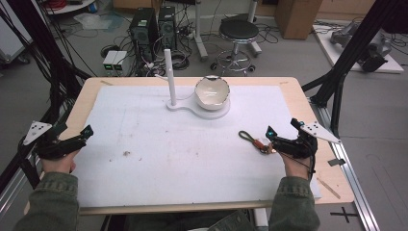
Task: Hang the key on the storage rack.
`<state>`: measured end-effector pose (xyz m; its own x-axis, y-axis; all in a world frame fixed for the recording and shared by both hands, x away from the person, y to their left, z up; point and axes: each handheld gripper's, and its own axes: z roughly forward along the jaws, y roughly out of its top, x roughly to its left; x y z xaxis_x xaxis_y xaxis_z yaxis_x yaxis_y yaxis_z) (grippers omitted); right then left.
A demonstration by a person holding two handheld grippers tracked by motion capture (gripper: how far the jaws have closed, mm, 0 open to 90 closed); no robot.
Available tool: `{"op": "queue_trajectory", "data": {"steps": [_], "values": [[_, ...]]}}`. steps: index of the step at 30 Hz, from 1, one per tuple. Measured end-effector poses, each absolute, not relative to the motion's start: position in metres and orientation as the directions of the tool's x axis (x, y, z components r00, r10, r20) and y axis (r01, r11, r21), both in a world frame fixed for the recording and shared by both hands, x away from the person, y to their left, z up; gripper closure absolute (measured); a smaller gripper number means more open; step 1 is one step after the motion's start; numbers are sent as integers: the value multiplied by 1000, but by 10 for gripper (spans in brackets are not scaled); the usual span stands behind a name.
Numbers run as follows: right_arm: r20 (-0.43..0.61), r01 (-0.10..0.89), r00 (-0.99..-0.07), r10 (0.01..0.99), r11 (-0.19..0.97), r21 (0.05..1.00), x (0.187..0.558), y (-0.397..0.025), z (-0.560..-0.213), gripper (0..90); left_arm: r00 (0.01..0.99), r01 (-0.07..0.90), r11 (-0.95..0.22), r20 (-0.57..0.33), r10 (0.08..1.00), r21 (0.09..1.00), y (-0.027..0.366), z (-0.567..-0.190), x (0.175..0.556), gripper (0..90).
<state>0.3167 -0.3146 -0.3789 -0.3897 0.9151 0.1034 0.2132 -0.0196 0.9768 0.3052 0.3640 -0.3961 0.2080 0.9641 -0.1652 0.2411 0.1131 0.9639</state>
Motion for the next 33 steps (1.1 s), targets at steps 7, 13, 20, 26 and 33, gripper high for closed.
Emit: {"op": "queue_trajectory", "data": {"steps": [7,13,20,26,33], "values": [[112,225,-389,914,-23,974,315,-315,-379,6,213,255,120,-177,961,959,362,-399,307,18],[117,242,-396,911,-19,970,313,-311,-380,6,222,265,114,-176,959,958,359,-400,310,18],[127,270,-403,907,-15,963,317,-310,-381,6,235,279,111,-179,955,954,358,-401,310,18],[114,305,-417,902,21,952,321,-307,-381,6,237,281,110,-180,955,953,358,-401,309,18],[91,330,-428,899,62,942,331,-304,-376,6,256,297,99,-179,950,950,357,-402,310,18]]}}
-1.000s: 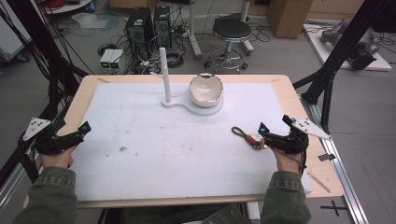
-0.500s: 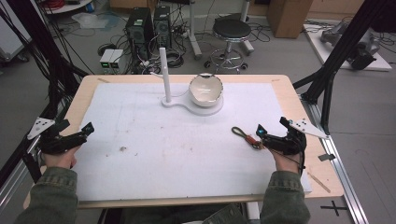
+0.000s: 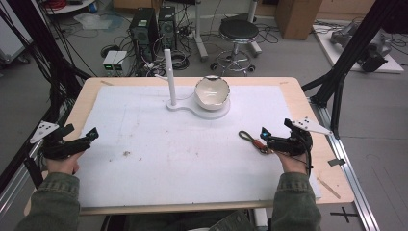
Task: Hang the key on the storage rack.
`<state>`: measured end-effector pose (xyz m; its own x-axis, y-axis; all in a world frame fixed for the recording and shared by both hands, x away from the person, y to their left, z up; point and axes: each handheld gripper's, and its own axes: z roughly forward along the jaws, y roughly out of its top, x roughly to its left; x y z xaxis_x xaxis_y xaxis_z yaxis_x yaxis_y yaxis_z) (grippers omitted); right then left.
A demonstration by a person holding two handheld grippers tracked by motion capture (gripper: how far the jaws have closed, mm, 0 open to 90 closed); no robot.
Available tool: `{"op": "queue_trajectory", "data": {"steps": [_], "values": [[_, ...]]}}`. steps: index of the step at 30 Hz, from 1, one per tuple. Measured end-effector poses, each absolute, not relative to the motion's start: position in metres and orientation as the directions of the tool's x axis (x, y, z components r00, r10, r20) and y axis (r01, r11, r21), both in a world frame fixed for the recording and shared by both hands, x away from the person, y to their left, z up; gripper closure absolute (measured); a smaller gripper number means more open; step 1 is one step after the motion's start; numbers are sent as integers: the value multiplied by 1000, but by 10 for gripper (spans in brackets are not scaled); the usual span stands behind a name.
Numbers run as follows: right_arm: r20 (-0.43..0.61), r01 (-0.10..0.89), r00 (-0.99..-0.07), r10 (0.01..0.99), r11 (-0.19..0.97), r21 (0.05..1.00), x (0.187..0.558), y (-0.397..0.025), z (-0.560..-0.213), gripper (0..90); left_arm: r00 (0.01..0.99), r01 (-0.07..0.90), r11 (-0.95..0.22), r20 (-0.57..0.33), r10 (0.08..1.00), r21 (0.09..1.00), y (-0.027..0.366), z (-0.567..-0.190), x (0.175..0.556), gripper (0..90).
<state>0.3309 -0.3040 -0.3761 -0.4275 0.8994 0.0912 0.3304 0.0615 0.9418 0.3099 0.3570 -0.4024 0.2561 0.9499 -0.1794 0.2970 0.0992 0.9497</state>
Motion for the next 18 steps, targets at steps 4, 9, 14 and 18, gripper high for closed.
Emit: {"op": "queue_trajectory", "data": {"steps": [4,9,14,18], "values": [[68,352,-438,897,101,931,341,-302,-372,6,256,300,97,-179,950,949,357,-403,310,18],[49,380,-449,892,141,914,348,-302,-369,6,257,302,95,-177,950,949,357,-403,310,18],[43,414,-470,882,177,893,355,-301,-366,6,255,303,99,-181,950,948,357,-403,310,18],[48,450,-491,870,206,869,364,-300,-367,6,255,303,98,-180,950,948,357,-403,311,18]]}}
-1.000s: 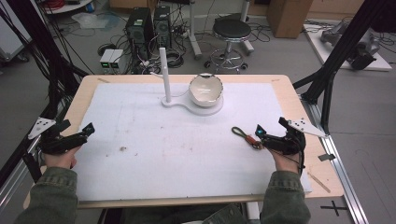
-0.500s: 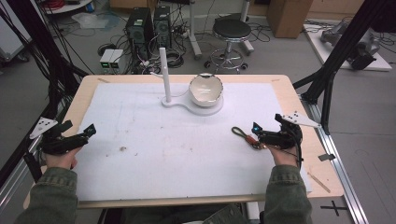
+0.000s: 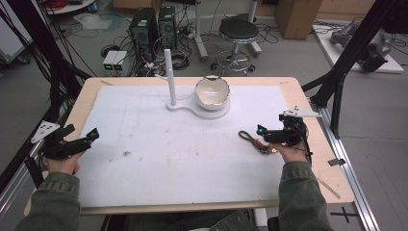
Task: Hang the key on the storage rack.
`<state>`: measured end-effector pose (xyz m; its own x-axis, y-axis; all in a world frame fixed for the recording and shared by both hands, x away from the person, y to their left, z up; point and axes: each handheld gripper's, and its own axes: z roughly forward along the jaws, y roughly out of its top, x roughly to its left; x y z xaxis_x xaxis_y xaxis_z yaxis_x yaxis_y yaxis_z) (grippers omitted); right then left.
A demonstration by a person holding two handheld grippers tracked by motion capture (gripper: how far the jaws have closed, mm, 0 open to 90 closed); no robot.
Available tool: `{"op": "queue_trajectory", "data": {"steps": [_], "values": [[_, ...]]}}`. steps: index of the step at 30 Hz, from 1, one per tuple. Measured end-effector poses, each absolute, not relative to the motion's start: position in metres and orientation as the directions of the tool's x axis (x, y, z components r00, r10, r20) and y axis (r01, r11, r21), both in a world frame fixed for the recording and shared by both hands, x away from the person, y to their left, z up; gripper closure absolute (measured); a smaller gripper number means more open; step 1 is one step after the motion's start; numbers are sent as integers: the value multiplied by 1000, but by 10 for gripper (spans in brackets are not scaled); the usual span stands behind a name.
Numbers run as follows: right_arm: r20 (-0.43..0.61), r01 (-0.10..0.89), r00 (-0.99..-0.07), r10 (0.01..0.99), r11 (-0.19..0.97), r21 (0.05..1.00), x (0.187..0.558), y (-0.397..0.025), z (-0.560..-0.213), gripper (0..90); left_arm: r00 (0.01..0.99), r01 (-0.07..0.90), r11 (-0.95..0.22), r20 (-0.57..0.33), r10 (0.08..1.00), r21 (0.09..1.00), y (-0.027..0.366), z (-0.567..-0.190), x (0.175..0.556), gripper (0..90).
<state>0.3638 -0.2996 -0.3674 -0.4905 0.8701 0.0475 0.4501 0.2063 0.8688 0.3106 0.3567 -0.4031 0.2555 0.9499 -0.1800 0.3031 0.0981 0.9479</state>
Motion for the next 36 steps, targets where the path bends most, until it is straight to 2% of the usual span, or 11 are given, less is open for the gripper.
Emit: {"op": "queue_trajectory", "data": {"steps": [12,15,36], "values": [[35,510,-516,856,273,815,380,-298,-369,7,259,307,91,-175,950,947,357,-403,311,18],[47,537,-534,844,296,790,386,-299,-371,44,259,307,91,-175,950,947,357,-404,311,18],[25,638,-563,826,415,649,405,-296,-387,45,269,311,86,-174,947,947,355,-404,312,18]]}}
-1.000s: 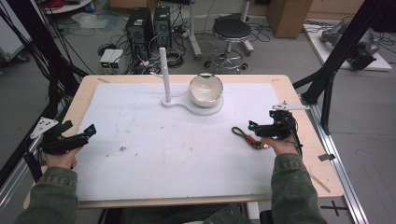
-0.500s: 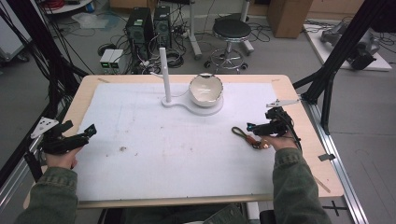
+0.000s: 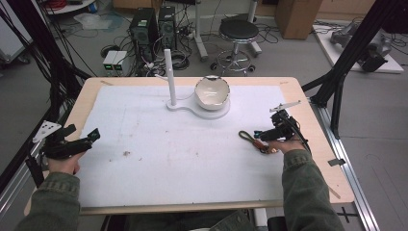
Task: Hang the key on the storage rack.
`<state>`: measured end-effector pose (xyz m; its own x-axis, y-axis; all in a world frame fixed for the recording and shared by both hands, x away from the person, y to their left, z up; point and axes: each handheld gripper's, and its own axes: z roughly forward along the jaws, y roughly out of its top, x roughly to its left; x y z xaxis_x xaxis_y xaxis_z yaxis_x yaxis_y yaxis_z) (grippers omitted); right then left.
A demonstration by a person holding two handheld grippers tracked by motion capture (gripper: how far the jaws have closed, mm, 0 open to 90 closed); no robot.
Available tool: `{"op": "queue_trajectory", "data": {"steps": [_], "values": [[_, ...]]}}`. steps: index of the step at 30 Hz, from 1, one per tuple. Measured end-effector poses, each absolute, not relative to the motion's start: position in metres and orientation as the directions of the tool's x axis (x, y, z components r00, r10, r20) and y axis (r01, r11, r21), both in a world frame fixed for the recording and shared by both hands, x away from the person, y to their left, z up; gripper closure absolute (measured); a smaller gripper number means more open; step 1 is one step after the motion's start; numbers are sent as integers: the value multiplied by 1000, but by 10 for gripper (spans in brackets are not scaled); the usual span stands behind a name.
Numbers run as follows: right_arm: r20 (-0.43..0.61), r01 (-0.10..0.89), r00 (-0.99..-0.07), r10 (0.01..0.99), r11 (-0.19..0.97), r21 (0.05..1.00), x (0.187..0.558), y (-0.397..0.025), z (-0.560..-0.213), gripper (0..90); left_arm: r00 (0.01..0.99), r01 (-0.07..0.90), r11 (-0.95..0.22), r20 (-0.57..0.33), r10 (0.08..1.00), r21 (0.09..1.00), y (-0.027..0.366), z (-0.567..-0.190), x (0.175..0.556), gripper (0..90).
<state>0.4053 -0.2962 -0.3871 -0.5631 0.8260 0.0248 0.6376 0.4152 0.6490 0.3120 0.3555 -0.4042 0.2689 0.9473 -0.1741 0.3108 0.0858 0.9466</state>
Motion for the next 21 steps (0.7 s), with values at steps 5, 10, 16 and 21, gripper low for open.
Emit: {"op": "queue_trajectory", "data": {"steps": [5,10,16,21], "values": [[36,669,-568,822,436,602,407,-295,-393,49,268,311,86,-174,948,947,355,-404,312,18],[42,694,-579,815,465,549,409,-291,-399,58,269,311,85,-173,947,947,355,-404,312,18],[38,707,-579,815,478,520,409,-289,-402,80,273,313,82,-173,946,946,355,-404,312,18],[60,728,-576,815,478,491,409,-289,-403,137,274,313,83,-173,946,946,355,-404,312,18]]}}
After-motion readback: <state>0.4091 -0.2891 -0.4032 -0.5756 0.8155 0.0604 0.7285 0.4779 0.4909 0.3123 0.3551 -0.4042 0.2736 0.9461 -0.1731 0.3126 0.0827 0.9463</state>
